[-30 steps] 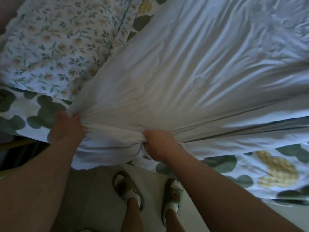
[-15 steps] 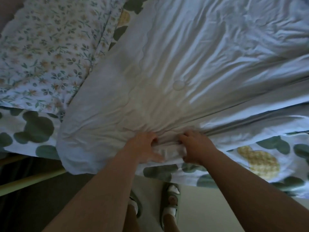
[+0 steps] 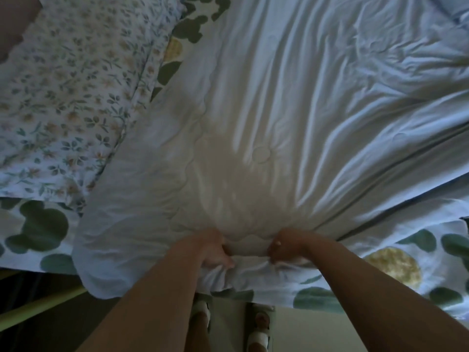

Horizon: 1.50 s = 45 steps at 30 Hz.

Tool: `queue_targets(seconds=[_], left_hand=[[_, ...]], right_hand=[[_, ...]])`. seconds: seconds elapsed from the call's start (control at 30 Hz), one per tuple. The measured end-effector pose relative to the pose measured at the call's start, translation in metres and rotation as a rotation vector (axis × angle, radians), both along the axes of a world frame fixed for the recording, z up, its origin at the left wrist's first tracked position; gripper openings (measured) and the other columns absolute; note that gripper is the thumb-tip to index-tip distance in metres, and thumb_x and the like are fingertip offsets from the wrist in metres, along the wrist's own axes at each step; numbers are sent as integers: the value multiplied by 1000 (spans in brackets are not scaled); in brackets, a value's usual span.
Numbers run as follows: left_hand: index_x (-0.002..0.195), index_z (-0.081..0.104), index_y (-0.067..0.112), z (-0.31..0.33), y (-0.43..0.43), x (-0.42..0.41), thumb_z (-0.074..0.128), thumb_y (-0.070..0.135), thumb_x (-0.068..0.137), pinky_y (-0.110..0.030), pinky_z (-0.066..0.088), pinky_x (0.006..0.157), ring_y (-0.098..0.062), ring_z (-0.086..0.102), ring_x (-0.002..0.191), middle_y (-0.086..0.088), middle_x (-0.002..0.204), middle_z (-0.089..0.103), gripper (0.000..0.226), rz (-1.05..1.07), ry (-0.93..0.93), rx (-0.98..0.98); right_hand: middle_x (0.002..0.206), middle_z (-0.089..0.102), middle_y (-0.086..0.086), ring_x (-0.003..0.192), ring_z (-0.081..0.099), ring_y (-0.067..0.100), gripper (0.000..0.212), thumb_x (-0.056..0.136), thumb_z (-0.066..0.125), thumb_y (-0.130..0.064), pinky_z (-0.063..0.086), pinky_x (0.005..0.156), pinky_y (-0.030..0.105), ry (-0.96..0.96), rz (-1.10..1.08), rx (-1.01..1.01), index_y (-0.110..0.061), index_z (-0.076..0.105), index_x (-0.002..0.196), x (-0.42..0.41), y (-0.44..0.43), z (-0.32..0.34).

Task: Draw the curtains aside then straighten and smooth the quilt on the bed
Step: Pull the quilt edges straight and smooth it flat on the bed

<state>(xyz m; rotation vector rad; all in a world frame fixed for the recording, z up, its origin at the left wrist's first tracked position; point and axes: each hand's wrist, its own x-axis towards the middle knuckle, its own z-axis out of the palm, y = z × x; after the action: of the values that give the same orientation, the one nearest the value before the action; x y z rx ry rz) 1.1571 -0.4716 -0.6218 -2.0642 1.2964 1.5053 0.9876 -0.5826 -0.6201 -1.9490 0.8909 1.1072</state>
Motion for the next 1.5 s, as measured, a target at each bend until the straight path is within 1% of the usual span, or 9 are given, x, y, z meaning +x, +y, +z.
queue_targets(seconds=[0.1,0.47,0.7,0.87,1.0,1.1,1.17,1.37,1.5], left_hand=[[68,63,17,13,-37,36,68,37,83,-23,39,63,-20,62,82,-4,77,65,25,184,-66,-182],[139,40,6,23,-137,227,37,16,97,-39,36,105,-33,42,128,-16,141,44,43,627,-430,-545],[123,53,-1,3,-190,275,38,19,99,-41,41,94,-37,50,118,-21,129,53,35,603,-454,-509],[83,64,-1,-22,-198,290,51,30,95,-31,38,62,-28,57,76,-18,90,66,36,645,-329,-549],[101,57,7,-28,-203,298,66,36,78,-41,51,78,-31,58,92,-12,107,56,38,625,-346,-536],[114,46,12,-32,-207,304,72,33,75,-36,49,78,-30,59,96,-9,107,58,51,613,-240,-488],[111,49,12,-35,-208,305,70,32,80,-32,46,73,-29,59,95,-8,104,60,42,521,-220,-486],[84,44,18,-32,-202,301,57,26,88,-31,42,65,-26,59,84,-4,91,59,16,399,-195,-646],[104,49,12,-22,-195,317,54,23,91,-31,40,70,-28,58,93,-8,99,59,17,607,-329,-810]], right_hand=[[125,60,10,115,56,27,32,89,56,-23,44,95,29,-209,-157,-114,-13,63,118,38,-21,13],[152,28,5,130,41,28,52,95,40,-9,39,104,40,-597,-185,-501,-20,32,145,202,-95,24],[159,15,10,145,17,25,60,93,33,1,16,117,35,-709,-7,-655,-13,21,150,338,-164,28],[138,50,11,124,48,28,45,92,38,-7,25,110,37,-456,213,-645,-9,40,137,397,-206,10],[125,56,9,112,57,28,36,96,41,-21,38,80,33,-255,-156,-626,-7,45,129,406,-224,-3],[132,53,10,117,55,29,79,83,55,-54,45,94,38,-161,-576,-546,-3,34,139,409,-234,-23],[137,49,13,118,54,31,102,72,53,-72,47,96,42,-109,-550,-526,-2,32,143,414,-236,-33],[124,58,12,114,56,31,31,94,43,-18,42,83,35,-138,-611,-665,-7,55,120,421,-239,-24],[126,48,21,116,49,32,28,96,39,-7,39,95,35,-728,-403,-661,6,54,116,481,-228,19]])
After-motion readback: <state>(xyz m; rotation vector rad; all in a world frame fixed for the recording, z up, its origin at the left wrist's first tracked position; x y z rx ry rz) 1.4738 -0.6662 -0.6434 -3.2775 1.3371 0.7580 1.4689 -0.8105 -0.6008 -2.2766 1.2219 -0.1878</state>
